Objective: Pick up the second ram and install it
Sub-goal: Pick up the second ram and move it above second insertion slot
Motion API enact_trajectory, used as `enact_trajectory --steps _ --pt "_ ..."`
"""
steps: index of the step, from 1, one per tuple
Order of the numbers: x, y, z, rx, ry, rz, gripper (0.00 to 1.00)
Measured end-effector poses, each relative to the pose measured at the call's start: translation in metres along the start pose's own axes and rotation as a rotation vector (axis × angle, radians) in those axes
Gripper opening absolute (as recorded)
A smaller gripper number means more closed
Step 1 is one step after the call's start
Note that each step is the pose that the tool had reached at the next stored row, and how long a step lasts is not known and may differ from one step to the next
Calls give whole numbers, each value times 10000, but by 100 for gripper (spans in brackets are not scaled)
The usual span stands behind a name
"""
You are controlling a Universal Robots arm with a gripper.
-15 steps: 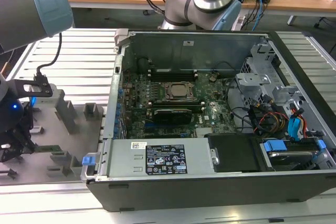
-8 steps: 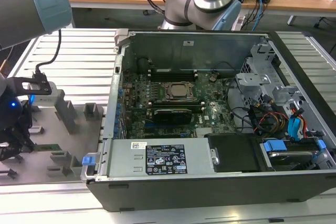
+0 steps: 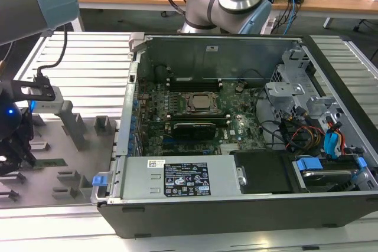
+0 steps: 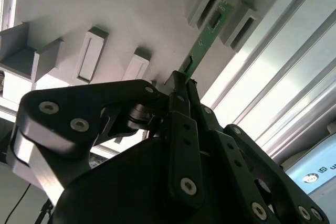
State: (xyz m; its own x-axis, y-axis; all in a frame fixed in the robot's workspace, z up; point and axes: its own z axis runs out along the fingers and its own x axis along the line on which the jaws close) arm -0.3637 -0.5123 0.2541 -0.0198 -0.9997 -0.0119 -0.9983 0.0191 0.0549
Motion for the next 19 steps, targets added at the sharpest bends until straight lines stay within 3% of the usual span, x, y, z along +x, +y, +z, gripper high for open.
enact_trajectory --steps 19 --pt "-5 3 -243 0 0 0 14"
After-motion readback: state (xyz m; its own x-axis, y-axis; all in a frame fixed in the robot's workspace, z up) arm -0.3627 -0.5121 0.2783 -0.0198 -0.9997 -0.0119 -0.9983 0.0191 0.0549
